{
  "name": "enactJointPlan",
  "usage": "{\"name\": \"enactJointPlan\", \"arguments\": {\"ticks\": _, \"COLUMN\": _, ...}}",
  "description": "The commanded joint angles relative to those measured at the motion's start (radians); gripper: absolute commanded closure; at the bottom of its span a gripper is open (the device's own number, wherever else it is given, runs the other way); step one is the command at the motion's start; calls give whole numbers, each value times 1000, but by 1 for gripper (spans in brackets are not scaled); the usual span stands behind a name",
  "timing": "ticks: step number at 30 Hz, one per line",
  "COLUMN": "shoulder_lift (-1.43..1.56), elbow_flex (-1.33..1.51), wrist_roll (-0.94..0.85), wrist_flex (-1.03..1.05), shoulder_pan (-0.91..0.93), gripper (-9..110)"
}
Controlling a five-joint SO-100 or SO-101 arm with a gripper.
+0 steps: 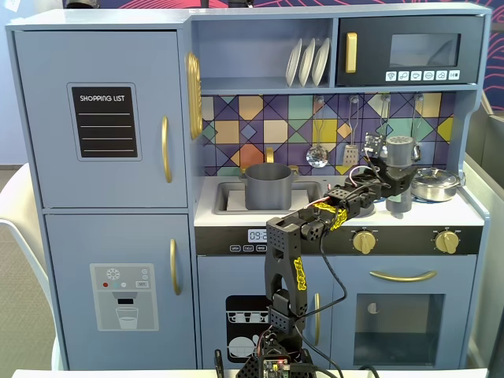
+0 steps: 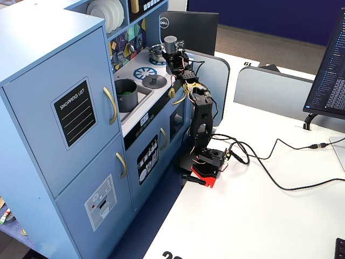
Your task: Put salt in the gray recipient
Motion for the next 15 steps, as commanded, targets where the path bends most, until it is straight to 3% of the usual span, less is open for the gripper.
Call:
{"name": "enactJointPlan", "arguments": {"ticks": 1, "shoulder_lift": 5, "elbow_flex": -18, "wrist_roll": 15, "wrist_flex": -46, "shoulder_pan": -11, "gripper": 101}}
{"name": "enactJointPlan", "arguments": {"ticks": 15, "shoulder_lift": -5, "elbow_flex": 58, "wrist_roll": -43, "wrist_flex": -87, "shoulder_pan": 2, "gripper": 99}}
